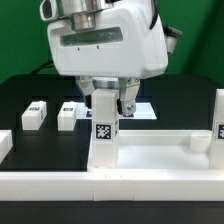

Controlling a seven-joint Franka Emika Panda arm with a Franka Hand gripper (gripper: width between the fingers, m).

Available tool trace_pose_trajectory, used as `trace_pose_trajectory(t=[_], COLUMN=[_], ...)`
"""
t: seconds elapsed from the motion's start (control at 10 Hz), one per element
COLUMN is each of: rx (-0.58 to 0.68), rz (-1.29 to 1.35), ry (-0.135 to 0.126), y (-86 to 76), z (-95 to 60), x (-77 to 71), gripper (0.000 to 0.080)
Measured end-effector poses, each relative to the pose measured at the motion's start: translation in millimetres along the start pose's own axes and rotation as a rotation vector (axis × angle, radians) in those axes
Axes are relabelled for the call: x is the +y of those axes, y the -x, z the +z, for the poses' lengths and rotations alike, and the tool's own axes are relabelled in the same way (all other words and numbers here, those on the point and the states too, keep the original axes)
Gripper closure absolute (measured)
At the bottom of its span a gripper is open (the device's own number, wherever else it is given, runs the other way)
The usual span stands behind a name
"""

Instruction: Assemble desk

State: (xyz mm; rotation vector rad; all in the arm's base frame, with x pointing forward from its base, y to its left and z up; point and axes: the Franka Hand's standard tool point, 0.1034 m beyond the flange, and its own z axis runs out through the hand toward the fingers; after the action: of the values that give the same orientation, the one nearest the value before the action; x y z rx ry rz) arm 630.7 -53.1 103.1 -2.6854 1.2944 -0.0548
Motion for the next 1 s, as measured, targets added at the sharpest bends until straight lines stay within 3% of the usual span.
trace_pose_trajectory(t=[0.2, 0.3, 0.4, 0.6, 0.8, 1.0], rx=[0.005, 0.013, 0.005, 0.007, 0.009, 0.015], rz=[-0.226, -0.479, -0.628, -0.576, -0.495, -0.339], ry=[0.016, 0.052, 0.058, 0.059, 0.058, 0.056], y=[-1.2, -2.0, -2.2, -2.4, -2.3, -2.2], z=[0.7, 3.0, 5.8, 5.8, 5.9, 5.7], x=[1.9, 4.1, 5.0, 5.3, 5.2, 4.6], gripper=[0.0151, 0.0151, 0.0151, 0.0185, 0.0468, 0.0511])
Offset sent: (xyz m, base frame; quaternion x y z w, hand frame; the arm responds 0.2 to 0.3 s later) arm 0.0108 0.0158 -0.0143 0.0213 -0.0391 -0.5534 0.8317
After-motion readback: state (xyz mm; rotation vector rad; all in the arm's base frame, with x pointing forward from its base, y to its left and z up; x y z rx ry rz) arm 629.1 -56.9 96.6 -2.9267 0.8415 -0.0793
